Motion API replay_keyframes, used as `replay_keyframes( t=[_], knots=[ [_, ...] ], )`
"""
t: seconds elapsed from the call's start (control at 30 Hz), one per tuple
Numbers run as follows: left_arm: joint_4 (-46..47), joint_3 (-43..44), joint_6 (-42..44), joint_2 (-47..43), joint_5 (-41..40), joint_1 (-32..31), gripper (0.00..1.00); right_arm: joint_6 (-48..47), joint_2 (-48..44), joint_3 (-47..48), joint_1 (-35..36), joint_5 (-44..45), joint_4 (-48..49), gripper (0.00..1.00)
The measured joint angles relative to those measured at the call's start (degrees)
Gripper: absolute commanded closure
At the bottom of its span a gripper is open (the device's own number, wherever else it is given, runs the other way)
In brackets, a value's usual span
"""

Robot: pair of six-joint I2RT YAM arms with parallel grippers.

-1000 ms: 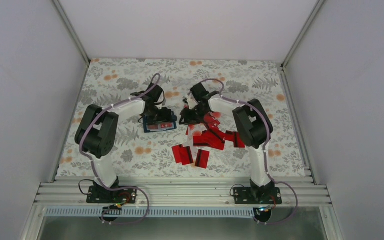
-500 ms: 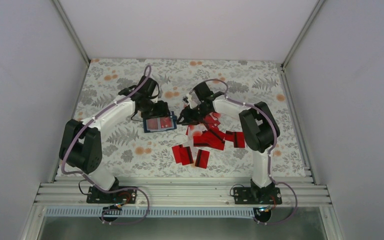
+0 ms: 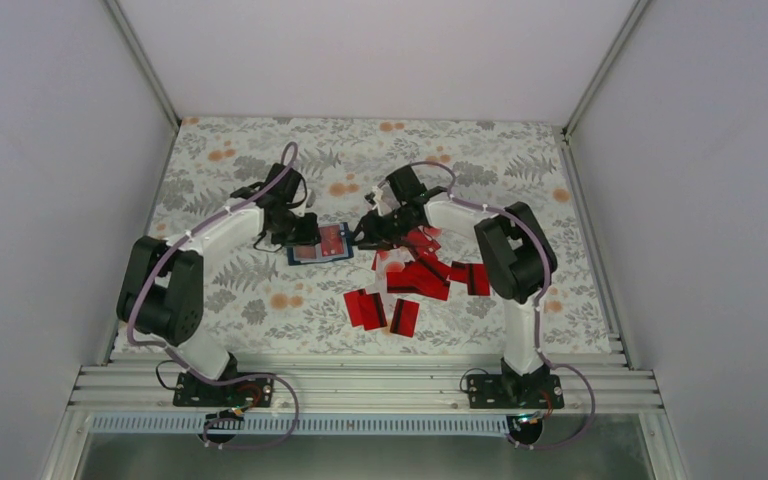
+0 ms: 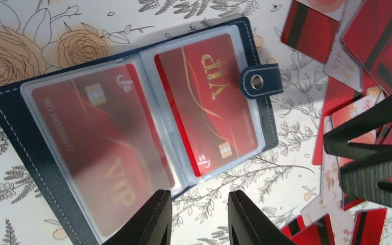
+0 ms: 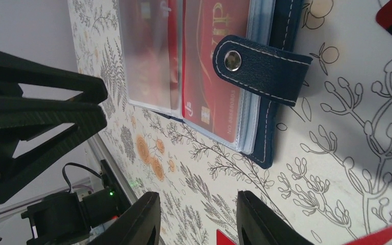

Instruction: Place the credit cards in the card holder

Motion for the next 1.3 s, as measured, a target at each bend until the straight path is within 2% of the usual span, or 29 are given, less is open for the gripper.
replay_keyframes(
  t=[0.33,0.93,1.3],
  knots=[
    [1.60,0.26,1.33,6.25,-1.27,0.55,0.84,-1.49,4.57,1.16,0.15,-1.33,1.66,0.63],
    [2.32,1.42,3.19,8.28,-2.99,0.55,0.88,-2.23,10.21,6.54,0.70,-2.95,4.26,0.63],
    [3.82,-0.11,4.28,10.71,-0.90,0.55,0.90,-2.03,11.56,7.37,1.01,-3.02,4.81,0.64]
  ],
)
